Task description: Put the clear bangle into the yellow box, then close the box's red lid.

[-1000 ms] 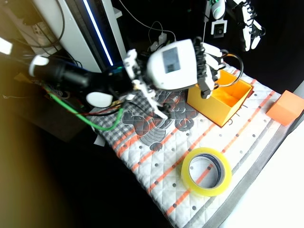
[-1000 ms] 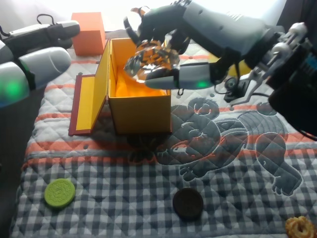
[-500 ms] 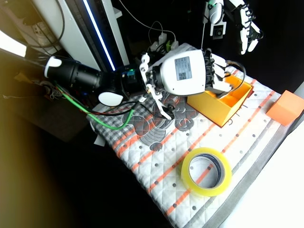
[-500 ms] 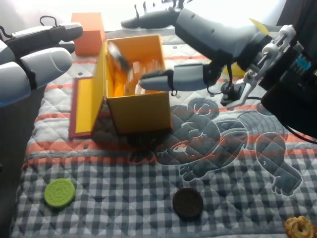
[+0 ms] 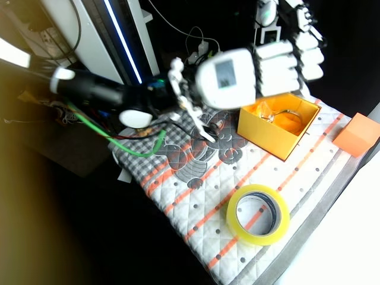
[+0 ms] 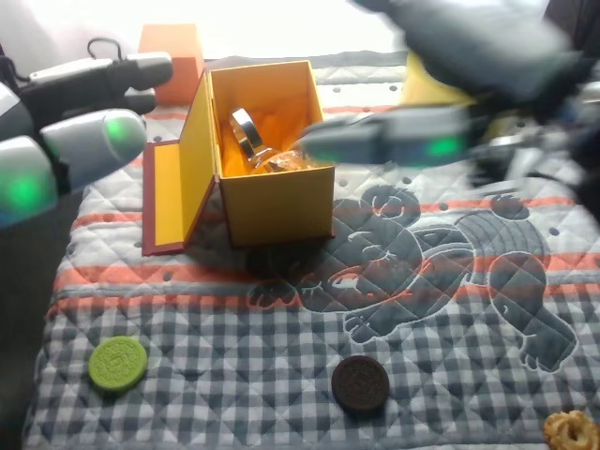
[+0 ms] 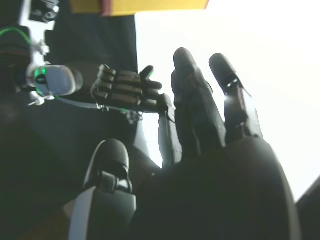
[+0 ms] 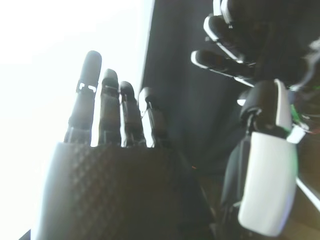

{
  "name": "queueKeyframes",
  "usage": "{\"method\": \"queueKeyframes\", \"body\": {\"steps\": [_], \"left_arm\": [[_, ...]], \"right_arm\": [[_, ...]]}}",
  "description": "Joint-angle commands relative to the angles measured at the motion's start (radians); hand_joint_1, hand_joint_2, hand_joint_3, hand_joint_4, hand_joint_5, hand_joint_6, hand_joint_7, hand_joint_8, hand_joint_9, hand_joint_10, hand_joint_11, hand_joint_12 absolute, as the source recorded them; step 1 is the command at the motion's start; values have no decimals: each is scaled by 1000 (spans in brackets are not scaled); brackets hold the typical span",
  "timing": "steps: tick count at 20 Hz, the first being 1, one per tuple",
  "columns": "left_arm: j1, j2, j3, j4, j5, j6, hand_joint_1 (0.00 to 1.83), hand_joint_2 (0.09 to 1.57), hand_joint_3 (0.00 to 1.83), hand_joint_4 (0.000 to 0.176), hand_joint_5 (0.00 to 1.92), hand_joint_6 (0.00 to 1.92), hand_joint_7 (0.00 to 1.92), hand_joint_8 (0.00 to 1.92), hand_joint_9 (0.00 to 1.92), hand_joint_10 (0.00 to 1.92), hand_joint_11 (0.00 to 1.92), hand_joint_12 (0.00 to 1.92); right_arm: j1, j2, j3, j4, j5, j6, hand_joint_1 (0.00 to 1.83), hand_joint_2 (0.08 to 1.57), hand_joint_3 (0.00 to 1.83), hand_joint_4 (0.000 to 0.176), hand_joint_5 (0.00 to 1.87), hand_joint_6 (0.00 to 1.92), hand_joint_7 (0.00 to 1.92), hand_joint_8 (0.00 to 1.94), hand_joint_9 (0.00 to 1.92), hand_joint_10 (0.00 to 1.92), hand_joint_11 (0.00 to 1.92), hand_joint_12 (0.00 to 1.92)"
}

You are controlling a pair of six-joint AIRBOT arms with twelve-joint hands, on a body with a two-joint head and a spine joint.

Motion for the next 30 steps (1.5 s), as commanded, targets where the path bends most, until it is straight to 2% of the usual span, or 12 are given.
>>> {"method": "queueKeyframes", "body": {"steps": [1, 2, 3, 4, 5, 6, 7, 8, 9, 13, 17, 30], "left_arm": [[0, 11, -12, 36, -108, -21, 120, 1259, 1, 72, 445, 13, 484, 1, 514, 0, 5, 936], [18, 29, -26, 83, -90, -68, 72, 1286, 11, 27, 414, 3, 511, 12, 477, 1, 0, 940], [38, 40, -36, 127, -74, -115, 72, 1286, 11, 27, 414, 3, 511, 12, 477, 1, 0, 940], [60, 47, -46, 160, -56, -160, 50, 1341, 18, 0, 381, 3, 522, 6, 502, 6, 60, 953], [85, 49, -58, 190, -41, -191, 52, 1367, 7, 0, 367, 1, 507, 3, 478, 1, 72, 881], [98, 49, -62, 203, -32, -207, 99, 1401, 3, 0, 373, 1, 462, 3, 445, 1, 136, 709], [100, 34, -61, 210, -10, -213, 162, 1420, 2, 0, 377, 0, 443, 1, 448, 0, 215, 556], [100, 20, -54, 210, 4, -213, 162, 1420, 2, 0, 377, 0, 443, 1, 448, 0, 215, 556], [99, -17, -32, 209, 38, -214, 162, 1453, 6, 0, 315, 0, 366, 0, 372, 0, 211, 429], [75, -92, 30, 191, 149, -214, 260, 1413, 0, 0, 216, 1, 188, 0, 183, 0, 109, 350], [52, -154, 86, 169, 234, -214, 304, 1399, 0, 0, 134, 4, 81, 3, 90, 2, 67, 308], [65, -134, 108, 13, 134, -178, 126, 1364, 0, 0, 0, 0, 0, 0, 0, 0, 0, 1]], "right_arm": [[-11, 22, -7, 37, 160, 2, 508, 941, 6, 43, 85, 4, 89, 4, 70, 14, 0, 354], [-47, 48, -25, 62, 203, 2, 489, 950, 2, 41, 122, 3, 68, 4, 56, 13, 0, 295], [-84, 63, -38, 83, 240, 2, 489, 950, 2, 41, 122, 3, 68, 4, 56, 13, 0, 295], [-115, 75, -51, 100, 275, 2, 497, 894, 18, 83, 137, 17, 92, 28, 290, 5, 88, 1010], [-142, 85, -65, 114, 308, 0, 533, 899, 8, 88, 128, 6, 80, 10, 354, 7, 63, 1273], [-161, 92, -76, 123, 332, -3, 585, 902, 4, 81, 137, 4, 63, 3, 262, 7, 12, 1149], [-183, 103, -89, 133, 365, -5, 572, 929, 5, 89, 154, 5, 94, 3, 133, 22, 2, 729], [-193, 109, -96, 138, 380, -5, 572, 929, 5, 89, 154, 5, 94, 3, 133, 22, 2, 729], [-211, 123, -110, 142, 399, -5, 567, 948, 2, 101, 166, 1, 119, 4, 22, 7, 0, 70], [-229, 126, -119, 143, 417, -7, 543, 991, 14, 77, 138, 0, 142, 9, 66, 19, 34, 17], [-244, 135, -129, 145, 431, -7, 551, 1010, 12, 90, 159, 7, 155, 7, 38, 2, 0, 0], [-283, 145, -145, 167, 449, -7, 547, 1038, 4, 96, 189, 2, 135, 0, 9, 0, 0, 0]]}}
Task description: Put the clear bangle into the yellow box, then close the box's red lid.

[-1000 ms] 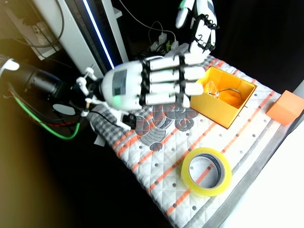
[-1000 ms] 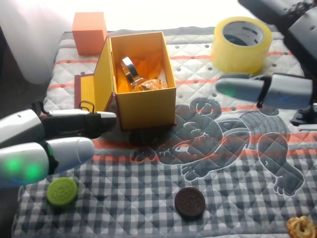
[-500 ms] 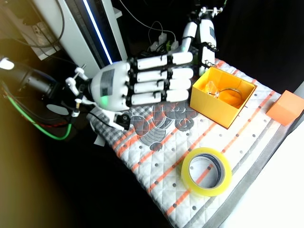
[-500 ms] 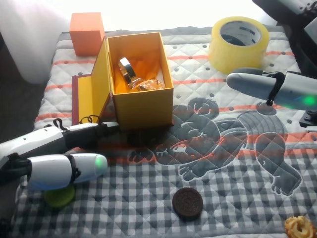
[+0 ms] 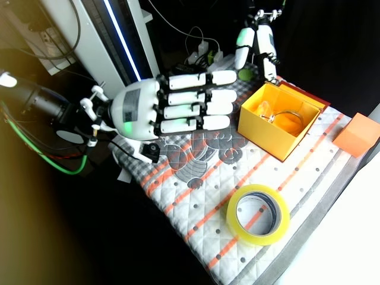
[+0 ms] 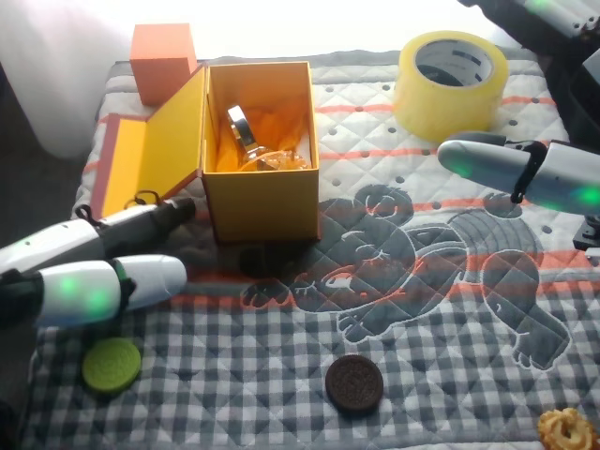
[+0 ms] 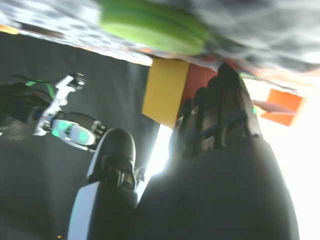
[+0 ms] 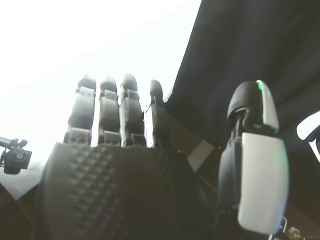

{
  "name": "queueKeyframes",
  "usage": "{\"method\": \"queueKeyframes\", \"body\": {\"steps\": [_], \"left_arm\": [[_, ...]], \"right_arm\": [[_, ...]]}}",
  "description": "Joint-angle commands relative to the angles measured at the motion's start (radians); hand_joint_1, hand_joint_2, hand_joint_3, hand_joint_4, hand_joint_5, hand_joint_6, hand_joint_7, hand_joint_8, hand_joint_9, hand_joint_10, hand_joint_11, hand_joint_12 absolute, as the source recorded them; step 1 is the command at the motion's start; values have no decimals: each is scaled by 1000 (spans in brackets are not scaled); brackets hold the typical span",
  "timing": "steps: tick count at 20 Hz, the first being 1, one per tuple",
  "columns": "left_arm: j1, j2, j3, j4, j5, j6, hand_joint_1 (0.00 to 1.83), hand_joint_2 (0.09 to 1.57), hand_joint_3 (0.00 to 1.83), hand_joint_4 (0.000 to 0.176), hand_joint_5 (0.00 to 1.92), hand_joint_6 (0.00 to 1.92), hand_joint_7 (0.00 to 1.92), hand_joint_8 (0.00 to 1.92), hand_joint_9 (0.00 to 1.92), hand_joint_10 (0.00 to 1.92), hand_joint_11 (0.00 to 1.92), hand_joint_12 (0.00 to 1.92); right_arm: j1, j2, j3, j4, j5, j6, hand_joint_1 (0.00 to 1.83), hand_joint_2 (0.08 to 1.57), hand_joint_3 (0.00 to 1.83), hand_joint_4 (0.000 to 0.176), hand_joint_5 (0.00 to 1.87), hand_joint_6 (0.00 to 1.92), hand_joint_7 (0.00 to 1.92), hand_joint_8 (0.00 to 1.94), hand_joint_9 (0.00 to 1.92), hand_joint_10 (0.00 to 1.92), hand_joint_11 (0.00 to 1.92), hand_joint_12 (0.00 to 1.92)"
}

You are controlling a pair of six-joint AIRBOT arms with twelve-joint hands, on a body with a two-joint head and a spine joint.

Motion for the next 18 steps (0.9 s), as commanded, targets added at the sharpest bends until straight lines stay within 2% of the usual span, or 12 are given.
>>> {"method": "queueKeyframes", "body": {"steps": [1, 3, 5, 9, 10, 11, 12, 14, 17, 18], "left_arm": [[-4, 14, -6, -34, -172, 10, 92, 1370, 0, 0, 0, 0, 0, 0, 0, 0, 0, 0], [-1, 29, -16, -62, -219, 33, 70, 1387, 6, 0, 0, 0, 0, 0, 0, 0, 0, 0], [-2, 36, -17, -89, -284, 34, 2, 1389, 6, 0, 0, 0, 0, 0, 0, 0, 0, 0], [-49, 25, 2, -92, -327, 34, 0, 1406, 8, 0, 0, 0, 0, 0, 0, 0, 0, 0], [-83, 14, 9, -67, -314, 34, 26, 1414, 6, 0, 0, 0, 0, 0, 0, 0, 0, 0], [-114, 4, 15, -38, -294, 34, 59, 1396, 0, 0, 0, 0, 0, 0, 0, 0, 0, 0], [-146, -6, 19, -2, -268, 34, 11, 1356, 0, 0, 0, 0, 0, 0, 0, 0, 0, 0], [-216, -29, 19, 117, -177, 33, 0, 1323, 0, 0, 0, 0, 0, 0, 0, 0, 0, 0], [-240, -46, 9, 267, -100, -45, 0, 1348, 0, 0, 14, 5, 0, 0, 0, 0, 0, 0], [-240, -45, 6, 284, -85, -54, 82, 1325, 0, 0, 2, 0, 0, 0, 0, 0, 0, 0]], "right_arm": [[3, 8, -3, 0, 122, 2, 535, 1028, 0, 102, 191, 2, 137, 2, 10, 0, 0, 0], [2, 8, -4, 2, 122, 2, 536, 1018, 0, 105, 190, 1, 142, 3, 16, 3, 0, 0], [-1, 8, -4, 5, 125, 2, 531, 1035, 3, 85, 178, 0, 146, 4, 15, 2, 0, 0], [-2, 7, -4, 9, 125, 2, 522, 1049, 6, 80, 171, 0, 154, 4, 32, 7, 9, 4], [-3, 6, -4, 11, 125, 2, 529, 1053, 6, 73, 170, 0, 151, 3, 26, 3, 4, 2], [-5, 7, -4, 12, 126, 2, 534, 1047, 2, 75, 178, 3, 157, 4, 31, 5, 7, 3], [-8, 7, -4, 15, 126, 2, 534, 1042, 0, 74, 175, 1, 159, 5, 36, 6, 8, 4], [-16, 8, -5, 20, 131, 3, 546, 1049, 3, 66, 169, 0, 166, 6, 47, 9, 22, 10], [-21, 10, -7, 21, 132, 3, 557, 1072, 8, 69, 172, 1, 191, 10, 64, 10, 37, 21], [-24, 14, -8, 21, 132, 3, 553, 1084, 11, 76, 179, 4, 203, 12, 76, 13, 43, 25]]}}
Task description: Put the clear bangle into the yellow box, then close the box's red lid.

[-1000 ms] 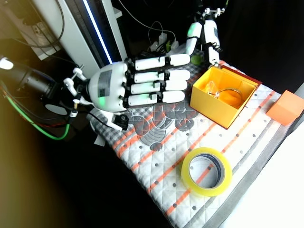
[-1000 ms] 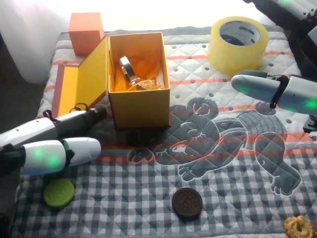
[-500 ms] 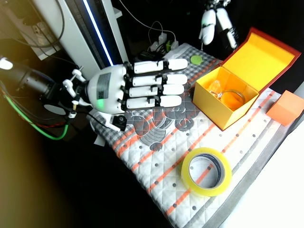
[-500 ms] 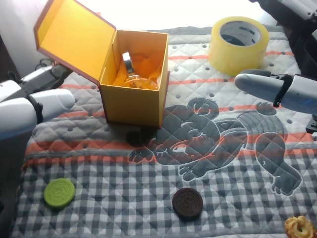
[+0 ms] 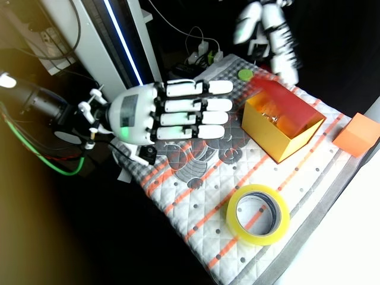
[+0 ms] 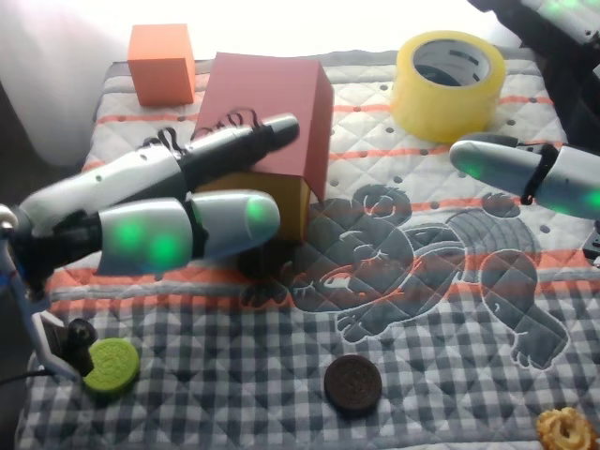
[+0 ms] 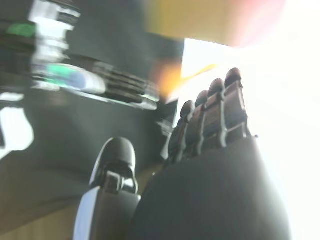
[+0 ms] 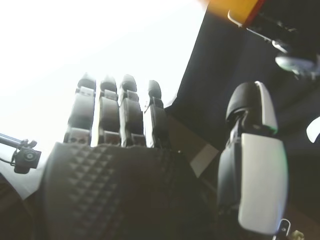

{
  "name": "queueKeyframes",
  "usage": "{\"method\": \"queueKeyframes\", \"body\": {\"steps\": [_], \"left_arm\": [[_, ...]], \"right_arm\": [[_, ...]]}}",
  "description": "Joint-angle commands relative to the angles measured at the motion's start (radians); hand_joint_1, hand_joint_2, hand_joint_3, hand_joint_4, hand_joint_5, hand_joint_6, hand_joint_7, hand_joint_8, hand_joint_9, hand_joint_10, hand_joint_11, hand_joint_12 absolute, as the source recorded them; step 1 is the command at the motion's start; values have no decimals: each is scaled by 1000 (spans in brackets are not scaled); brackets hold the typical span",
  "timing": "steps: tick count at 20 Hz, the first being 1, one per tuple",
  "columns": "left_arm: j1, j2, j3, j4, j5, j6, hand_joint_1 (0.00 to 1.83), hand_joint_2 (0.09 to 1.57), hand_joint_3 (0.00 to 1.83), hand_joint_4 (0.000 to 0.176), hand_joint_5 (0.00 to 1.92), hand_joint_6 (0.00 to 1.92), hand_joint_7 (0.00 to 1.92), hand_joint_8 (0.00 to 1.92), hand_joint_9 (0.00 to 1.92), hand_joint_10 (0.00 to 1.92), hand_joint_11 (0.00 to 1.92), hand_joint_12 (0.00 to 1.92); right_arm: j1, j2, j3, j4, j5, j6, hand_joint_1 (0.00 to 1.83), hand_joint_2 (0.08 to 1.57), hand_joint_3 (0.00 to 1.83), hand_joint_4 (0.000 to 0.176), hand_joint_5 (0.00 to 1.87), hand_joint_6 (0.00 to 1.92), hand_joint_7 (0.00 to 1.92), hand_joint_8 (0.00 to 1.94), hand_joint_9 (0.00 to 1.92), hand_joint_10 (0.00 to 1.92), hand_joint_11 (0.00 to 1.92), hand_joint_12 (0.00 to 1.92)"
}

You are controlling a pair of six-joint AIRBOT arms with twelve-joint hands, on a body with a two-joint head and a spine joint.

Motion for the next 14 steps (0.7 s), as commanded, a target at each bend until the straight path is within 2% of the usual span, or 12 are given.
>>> {"method": "queueKeyframes", "body": {"steps": [1, 2, 4, 5, 6, 7, 9, 10, 11, 12, 13, 14], "left_arm": [[-7, 5, 2, -10, -66, -11, 179, 1301, 0, 0, 0, 0, 0, 0, 0, 0, 2, 1], [-7, 15, 6, -12, -61, -11, 151, 1305, 0, 0, 0, 0, 0, 0, 0, 0, 0, 0], [-8, 41, 8, -43, -95, -11, 17, 1366, 12, 0, 1, 0, 0, 0, 0, 0, 0, 0], [-7, 51, 10, -65, -123, -11, 3, 1370, 13, 0, 0, 0, 0, 0, 0, 0, 0, 0], [-3, 64, 12, -109, -182, -11, 0, 1360, 7, 0, 0, 0, 0, 0, 0, 0, 0, 0], [1, 78, 14, -151, -247, -11, 0, 1334, 0, 0, 0, 0, 0, 0, 0, 0, 0, 0], [8, 101, 15, -221, -391, -12, 0, 1297, 0, 0, 0, 0, 0, 0, 0, 0, 0, 0], [12, 110, 14, -247, -470, -20, 0, 1281, 0, 0, 13, 0, 0, 0, 81, 8, 114, 63], [19, 114, 15, -260, -516, -37, 122, 1321, 9, 0, 10, 1, 0, 0, 25, 5, 63, 47], [41, 119, 18, -278, -593, -82, 134, 1332, 10, 0, 1, 0, 0, 0, 30, 9, 34, 37], [65, 122, 23, -291, -648, -132, 168, 1355, 13, 0, 9, 2, 0, 0, 16, 2, 20, 30], [92, 128, 26, -307, -711, -192, 222, 1330, 0, 0, 25, 7, 12, 4, 34, 8, 43, 40]], "right_arm": [[4, 13, -4, -7, 124, 3, 561, 1098, 14, 76, 184, 5, 200, 9, 73, 10, 40, 26], [-1, 22, -8, -7, 125, 3, 568, 1104, 12, 78, 192, 7, 206, 9, 80, 11, 43, 31], [-9, 33, -13, -9, 133, 3, 566, 1122, 13, 67, 187, 2, 205, 5, 89, 10, 57, 46], [-11, 37, -14, -11, 137, 3, 559, 1141, 0, 64, 187, 1, 209, 6, 91, 9, 11, 189], [-14, 42, -17, -13, 143, 3, 570, 1150, 0, 55, 191, 1, 223, 6, 101, 7, 1, 251], [-19, 50, -21, -15, 148, 2, 575, 1143, 0, 59, 205, 3, 247, 7, 119, 8, 0, 284], [-35, 72, -34, -16, 168, -6, 568, 1137, 0, 45, 210, 0, 263, 3, 139, 7, 0, 343], [-47, 88, -45, -16, 185, -17, 553, 1131, 0, 42, 202, 0, 269, 5, 141, 6, 0, 340], [-56, 98, -54, -16, 197, -25, 559, 1155, 3, 18, 175, 3, 242, 7, 107, 8, 0, 224], [-74, 116, -69, -16, 219, -39, 554, 1137, 0, 19, 169, 2, 258, 9, 99, 5, 0, 125], [-90, 128, -79, -15, 238, -46, 547, 1146, 1, 0, 129, 2, 256, 5, 101, 4, 0, 47], [-108, 140, -89, -14, 262, -49, 586, 1156, 3, 0, 131, 5, 251, 2, 104, 4, 0, 9]]}}
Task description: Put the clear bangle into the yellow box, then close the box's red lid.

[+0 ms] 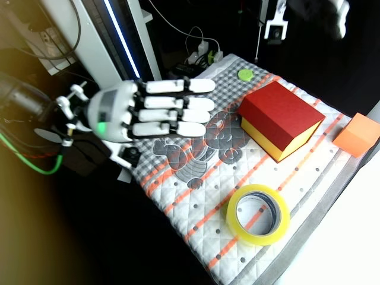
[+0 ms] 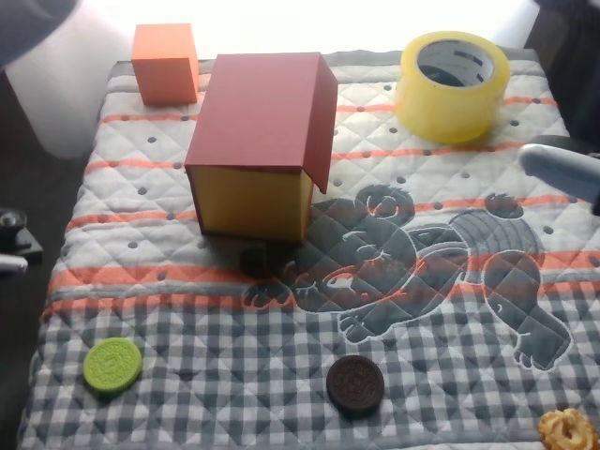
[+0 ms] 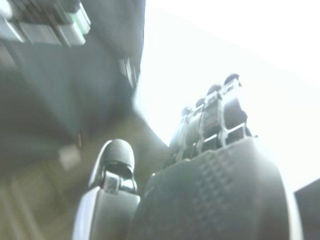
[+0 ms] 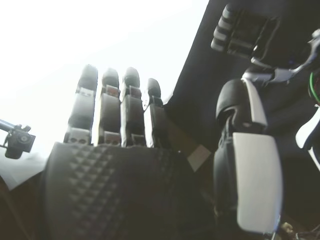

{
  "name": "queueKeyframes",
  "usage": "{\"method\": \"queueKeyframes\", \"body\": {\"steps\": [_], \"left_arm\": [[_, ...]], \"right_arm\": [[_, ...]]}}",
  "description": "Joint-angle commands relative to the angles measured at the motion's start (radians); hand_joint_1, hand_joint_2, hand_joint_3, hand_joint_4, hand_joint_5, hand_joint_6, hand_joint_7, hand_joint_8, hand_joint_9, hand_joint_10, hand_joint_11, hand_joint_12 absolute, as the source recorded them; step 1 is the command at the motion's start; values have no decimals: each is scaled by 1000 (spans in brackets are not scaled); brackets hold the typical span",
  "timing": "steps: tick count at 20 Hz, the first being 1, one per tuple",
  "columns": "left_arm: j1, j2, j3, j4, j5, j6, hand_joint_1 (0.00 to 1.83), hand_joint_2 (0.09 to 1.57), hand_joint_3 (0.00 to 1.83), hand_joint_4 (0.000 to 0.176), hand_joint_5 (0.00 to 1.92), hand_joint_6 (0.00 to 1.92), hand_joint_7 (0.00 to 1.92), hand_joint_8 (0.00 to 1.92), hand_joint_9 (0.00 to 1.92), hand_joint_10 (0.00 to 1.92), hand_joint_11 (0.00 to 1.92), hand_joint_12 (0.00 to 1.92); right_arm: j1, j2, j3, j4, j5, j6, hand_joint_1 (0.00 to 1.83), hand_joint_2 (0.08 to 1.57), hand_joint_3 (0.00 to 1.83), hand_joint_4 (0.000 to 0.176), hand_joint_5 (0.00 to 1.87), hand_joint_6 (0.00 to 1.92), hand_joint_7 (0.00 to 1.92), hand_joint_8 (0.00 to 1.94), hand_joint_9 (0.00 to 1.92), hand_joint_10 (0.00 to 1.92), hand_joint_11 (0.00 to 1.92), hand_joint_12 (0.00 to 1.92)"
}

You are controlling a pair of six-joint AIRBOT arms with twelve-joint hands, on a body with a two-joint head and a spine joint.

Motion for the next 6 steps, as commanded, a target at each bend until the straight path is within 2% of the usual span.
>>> {"method": "queueKeyframes", "body": {"steps": [1, 2, 3, 4, 5, 6], "left_arm": [[1, 12, 7, -36, -206, -34, 280, 1297, 0, 0, 50, 11, 79, 21, 121, 31, 168, 95], [28, 15, 5, -61, -264, -58, 366, 1201, 0, 0, 106, 9, 186, 16, 192, 21, 196, 122], [48, 15, 5, -77, -304, -77, 361, 1174, 1, 0, 116, 1, 253, 19, 235, 3, 102, 321], [70, 13, 8, -90, -381, -118, 246, 1121, 5, 0, 134, 1, 370, 4, 420, 1, 20, 674], [79, 11, 11, -88, -409, -155, 174, 1133, 5, 0, 113, 0, 400, 2, 499, 9, 3, 869], [75, -7, 29, -68, -409, -216, 218, 1206, 14, 0, 166, 9, 313, 0, 410, 1, 0, 696]], "right_arm": [[-1, 9, -7, 3, 163, -6, 588, 1165, 6, 9, 133, 5, 212, 0, 119, 9, 38, 18], [-19, 20, -20, 4, 192, -16, 614, 1120, 0, 6, 201, 8, 292, 8, 221, 18, 149, 72], [-32, 30, -31, 4, 221, -25, 635, 1121, 2, 1, 206, 4, 298, 5, 236, 15, 164, 81], [-44, 40, -41, 2, 261, -37, 686, 1131, 4, 26, 215, 5, 324, 11, 289, 28, 185, 89], [-50, 44, -47, 3, 271, -41, 727, 1110, 0, 2, 263, 6, 334, 5, 316, 14, 167, 79], [-50, 45, -50, -10, 271, -42, 667, 1140, 7, 0, 352, 14, 376, 7, 380, 4, 197, 269]]}}
